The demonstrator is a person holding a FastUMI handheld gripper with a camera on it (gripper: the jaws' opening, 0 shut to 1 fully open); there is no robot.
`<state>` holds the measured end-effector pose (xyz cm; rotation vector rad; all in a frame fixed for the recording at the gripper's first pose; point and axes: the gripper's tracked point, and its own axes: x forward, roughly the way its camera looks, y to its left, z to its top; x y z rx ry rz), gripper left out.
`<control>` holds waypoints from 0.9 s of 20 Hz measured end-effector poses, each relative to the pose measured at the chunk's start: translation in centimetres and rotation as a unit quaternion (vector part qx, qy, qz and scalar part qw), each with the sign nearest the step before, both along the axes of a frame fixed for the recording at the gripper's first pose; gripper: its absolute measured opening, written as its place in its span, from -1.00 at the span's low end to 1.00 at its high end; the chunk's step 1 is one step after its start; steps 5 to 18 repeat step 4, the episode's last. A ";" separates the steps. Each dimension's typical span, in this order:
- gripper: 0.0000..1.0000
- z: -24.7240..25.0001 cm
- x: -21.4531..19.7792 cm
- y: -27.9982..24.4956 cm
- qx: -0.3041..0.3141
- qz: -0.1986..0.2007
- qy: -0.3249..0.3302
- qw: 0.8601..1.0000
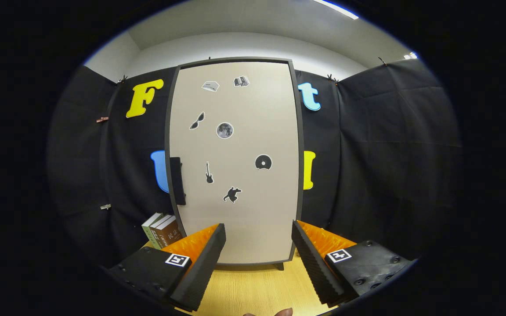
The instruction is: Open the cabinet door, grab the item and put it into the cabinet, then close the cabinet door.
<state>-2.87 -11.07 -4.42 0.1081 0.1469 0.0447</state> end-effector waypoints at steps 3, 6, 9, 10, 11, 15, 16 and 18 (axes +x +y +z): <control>0.94 0.1 -0.1 -0.2 0.000 -0.001 -0.001 1.000; 0.94 0.1 -0.1 -0.2 0.000 -0.001 -0.001 1.000; 0.94 0.1 -0.1 -0.2 0.000 -0.001 -0.001 1.000; 0.94 0.1 -0.1 -0.2 0.000 -0.001 -0.001 1.000; 0.94 0.1 -0.1 -0.2 0.000 -0.001 -0.001 1.000; 0.94 0.1 -0.1 -0.2 0.000 -0.001 -0.001 1.000; 0.94 0.1 -0.1 -0.2 0.000 -0.001 -0.001 1.000; 0.94 0.1 -0.1 -0.2 0.000 -0.001 -0.001 1.000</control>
